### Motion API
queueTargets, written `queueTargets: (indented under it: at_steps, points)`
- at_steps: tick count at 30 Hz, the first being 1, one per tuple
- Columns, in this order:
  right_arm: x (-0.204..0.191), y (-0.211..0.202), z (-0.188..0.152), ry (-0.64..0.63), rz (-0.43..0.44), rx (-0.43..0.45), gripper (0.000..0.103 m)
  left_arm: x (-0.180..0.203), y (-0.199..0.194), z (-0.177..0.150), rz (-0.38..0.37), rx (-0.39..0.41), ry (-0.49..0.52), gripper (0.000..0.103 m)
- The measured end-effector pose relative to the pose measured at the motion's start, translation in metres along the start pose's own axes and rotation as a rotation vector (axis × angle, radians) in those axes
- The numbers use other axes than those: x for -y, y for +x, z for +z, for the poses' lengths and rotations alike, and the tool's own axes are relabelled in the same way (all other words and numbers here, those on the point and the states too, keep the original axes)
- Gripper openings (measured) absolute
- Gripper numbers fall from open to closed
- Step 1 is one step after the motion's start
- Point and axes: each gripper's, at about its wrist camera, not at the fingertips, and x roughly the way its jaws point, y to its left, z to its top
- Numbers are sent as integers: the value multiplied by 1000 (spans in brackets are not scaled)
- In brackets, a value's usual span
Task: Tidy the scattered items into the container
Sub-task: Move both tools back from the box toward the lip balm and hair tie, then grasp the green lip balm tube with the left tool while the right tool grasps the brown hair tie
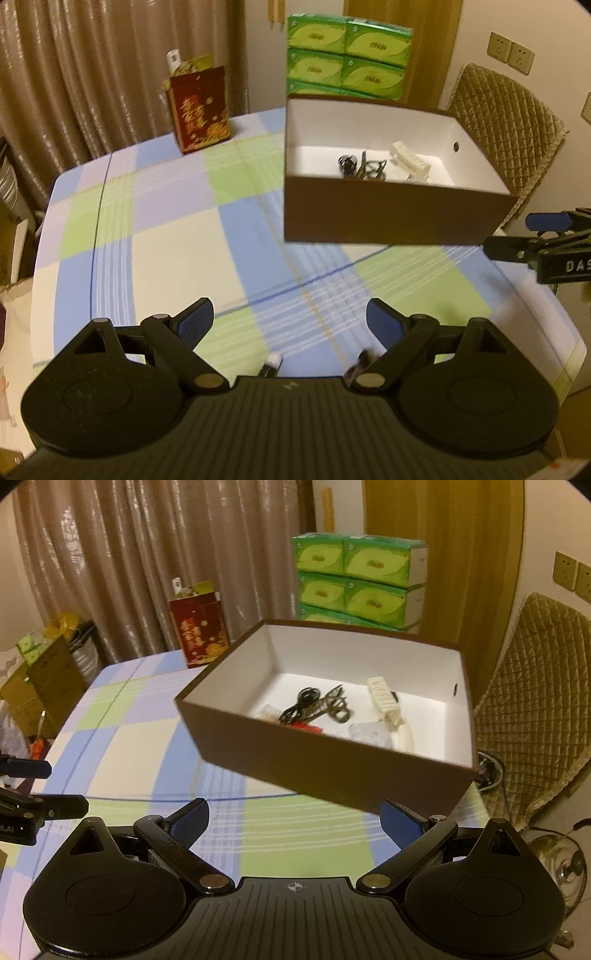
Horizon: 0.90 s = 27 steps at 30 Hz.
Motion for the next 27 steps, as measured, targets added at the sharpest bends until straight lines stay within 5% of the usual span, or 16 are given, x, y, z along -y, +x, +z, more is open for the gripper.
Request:
queueTargets:
  at_steps: [10, 27]
  points:
    - [-25, 19, -42, -37, 79, -121, 97, -21, 11, -54, 4, -102, -75, 87]
    - [-62, 59, -68, -109, 160, -236, 97, -48, 27, -83, 44, -179, -87, 87]
